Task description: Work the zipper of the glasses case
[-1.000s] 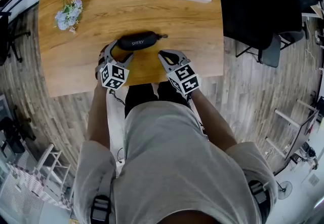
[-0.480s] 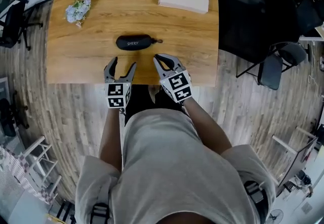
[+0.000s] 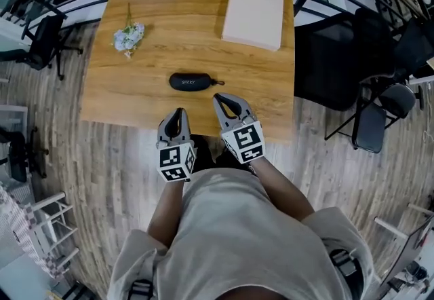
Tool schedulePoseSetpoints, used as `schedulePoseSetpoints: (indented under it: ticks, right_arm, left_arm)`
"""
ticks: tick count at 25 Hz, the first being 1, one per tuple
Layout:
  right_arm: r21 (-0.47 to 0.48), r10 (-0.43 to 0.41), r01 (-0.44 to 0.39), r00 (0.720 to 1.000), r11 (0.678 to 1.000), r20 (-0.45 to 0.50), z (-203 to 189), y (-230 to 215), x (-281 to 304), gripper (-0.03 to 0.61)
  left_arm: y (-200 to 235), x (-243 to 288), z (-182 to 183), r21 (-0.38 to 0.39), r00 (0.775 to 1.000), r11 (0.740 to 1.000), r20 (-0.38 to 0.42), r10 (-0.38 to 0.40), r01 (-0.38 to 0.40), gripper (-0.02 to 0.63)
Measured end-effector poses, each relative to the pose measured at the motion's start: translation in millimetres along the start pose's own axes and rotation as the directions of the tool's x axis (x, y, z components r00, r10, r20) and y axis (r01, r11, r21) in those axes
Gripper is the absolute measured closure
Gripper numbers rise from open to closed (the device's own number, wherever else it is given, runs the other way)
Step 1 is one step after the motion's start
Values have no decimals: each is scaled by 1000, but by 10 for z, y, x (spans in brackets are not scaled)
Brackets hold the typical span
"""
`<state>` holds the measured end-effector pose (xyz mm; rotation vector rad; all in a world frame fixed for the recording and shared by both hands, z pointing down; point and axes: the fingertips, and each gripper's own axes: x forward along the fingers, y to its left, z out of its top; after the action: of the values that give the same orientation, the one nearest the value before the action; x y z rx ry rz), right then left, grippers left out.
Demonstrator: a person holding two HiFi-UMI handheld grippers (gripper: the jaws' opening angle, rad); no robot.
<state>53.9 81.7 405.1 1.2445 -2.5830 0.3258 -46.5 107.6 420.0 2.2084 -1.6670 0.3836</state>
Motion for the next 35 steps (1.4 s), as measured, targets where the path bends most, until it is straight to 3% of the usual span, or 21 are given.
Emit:
schedulePoseSetpoints:
  ticks: [3, 7, 10, 13, 17, 23, 35]
  right_arm:
    - [-30, -17, 19, 997, 999, 71, 307, 0, -125, 549]
    - [-96, -44, 62, 983, 993, 177, 742, -61, -327, 549]
    - [-133, -59, 94, 967, 987, 247, 1053, -108, -457, 549]
    - [-131, -74, 116, 954, 984, 290, 1228, -146, -577, 549]
    - [-172, -83, 142, 948, 975, 308, 1271, -251, -603, 549]
    - [-123, -128, 169, 950, 978, 285, 1167, -359, -637, 552]
    - [-105, -139, 175, 947, 979, 289, 1142, -410, -729, 552]
  left_arm:
    - [-24, -88, 248, 12, 999, 1000, 48, 15, -15, 586]
    - [-67, -236, 768, -34, 985, 999, 172, 19, -13, 589]
    - [-159, -287, 1121, 57, 969, 998, 245, 9, -24, 590]
    - [-259, -325, 1230, 127, 959, 992, 284, -8, -30, 589]
    - [-287, -273, 1248, 113, 957, 993, 290, -11, -23, 591]
    - [-286, -252, 1289, 131, 952, 991, 306, -24, -17, 591]
    - [-358, -277, 1270, 138, 956, 990, 291, -29, -12, 591]
